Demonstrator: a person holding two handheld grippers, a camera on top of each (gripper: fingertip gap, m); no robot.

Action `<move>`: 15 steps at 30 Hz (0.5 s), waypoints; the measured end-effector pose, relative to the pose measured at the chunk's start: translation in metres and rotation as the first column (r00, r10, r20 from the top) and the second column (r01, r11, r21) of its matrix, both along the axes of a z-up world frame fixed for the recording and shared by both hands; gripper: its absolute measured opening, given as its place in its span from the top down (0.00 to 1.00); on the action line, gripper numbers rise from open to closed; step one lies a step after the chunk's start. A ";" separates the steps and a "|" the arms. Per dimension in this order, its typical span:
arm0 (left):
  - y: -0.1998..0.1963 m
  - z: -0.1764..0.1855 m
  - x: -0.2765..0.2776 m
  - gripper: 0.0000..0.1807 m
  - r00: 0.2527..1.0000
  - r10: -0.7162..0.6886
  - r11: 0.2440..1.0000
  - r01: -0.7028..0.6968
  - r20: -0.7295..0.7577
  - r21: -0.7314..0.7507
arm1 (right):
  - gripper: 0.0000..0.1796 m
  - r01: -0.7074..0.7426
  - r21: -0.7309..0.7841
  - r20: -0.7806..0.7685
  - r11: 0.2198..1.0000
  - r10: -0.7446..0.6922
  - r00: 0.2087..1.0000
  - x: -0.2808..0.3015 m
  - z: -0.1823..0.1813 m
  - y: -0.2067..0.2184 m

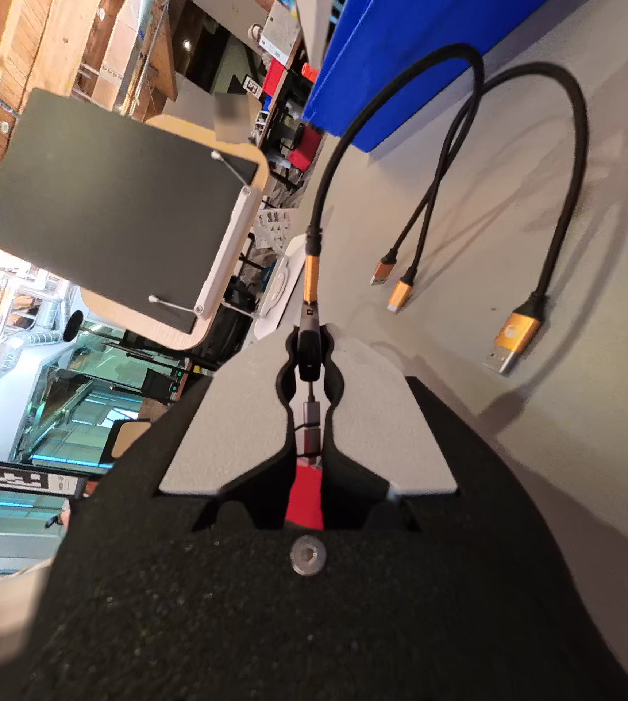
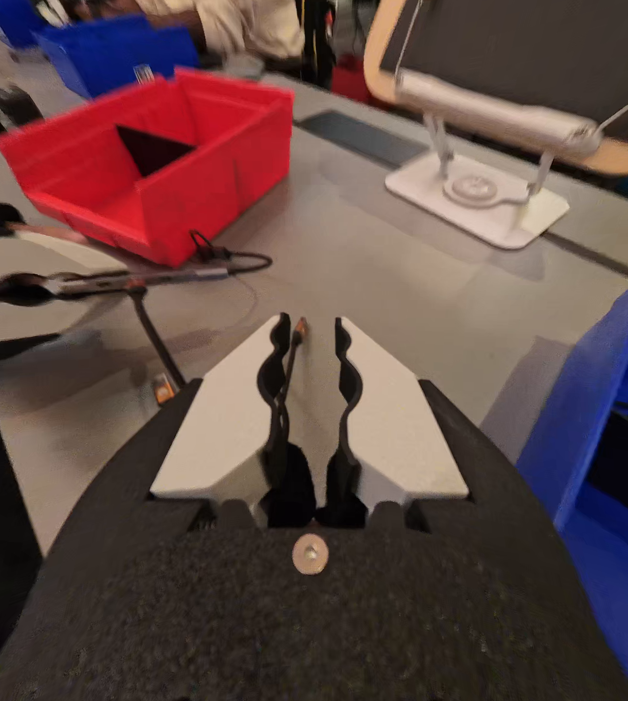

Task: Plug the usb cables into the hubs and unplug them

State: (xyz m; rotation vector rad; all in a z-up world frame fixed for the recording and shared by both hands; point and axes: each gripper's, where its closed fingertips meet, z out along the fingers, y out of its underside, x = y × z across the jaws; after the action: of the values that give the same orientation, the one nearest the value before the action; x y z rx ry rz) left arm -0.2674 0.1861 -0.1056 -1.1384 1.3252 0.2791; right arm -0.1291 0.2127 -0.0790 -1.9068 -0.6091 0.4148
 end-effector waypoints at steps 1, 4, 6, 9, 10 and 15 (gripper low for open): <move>-0.002 -0.001 0.002 0.95 1.000 -0.004 1.000 0.004 -0.010 0.006 | 0.87 -0.004 -0.044 0.032 0.999 0.005 0.999 -0.002 -0.016 0.002; -0.006 -0.003 0.005 0.95 1.000 -0.017 1.000 0.018 -0.025 0.014 | 0.85 0.009 -0.199 0.077 0.980 0.006 0.997 -0.006 -0.060 0.006; -0.008 -0.002 0.006 0.95 1.000 -0.021 1.000 0.022 -0.023 0.016 | 0.82 -0.004 -0.306 0.052 0.952 0.021 0.998 -0.011 -0.081 0.006; -0.009 0.000 0.004 0.95 1.000 -0.021 0.999 0.022 -0.022 0.025 | 0.81 -0.033 -0.382 0.013 0.924 0.041 0.999 -0.017 -0.092 0.008; -0.009 0.000 0.004 0.95 1.000 -0.021 0.999 0.021 -0.021 0.027 | 0.81 -0.046 -0.396 0.000 0.917 0.050 0.999 -0.020 -0.093 0.009; -0.010 0.001 0.003 0.95 1.000 -0.014 0.999 0.015 -0.028 0.039 | 0.84 -0.106 -0.454 -0.031 0.885 0.104 0.994 -0.035 -0.093 0.008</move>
State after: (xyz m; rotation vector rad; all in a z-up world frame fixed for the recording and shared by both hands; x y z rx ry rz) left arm -0.2641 0.1762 -0.1043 -1.0949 1.3464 0.3096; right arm -0.1636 0.2210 -0.1719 -2.3239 -0.6547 0.6808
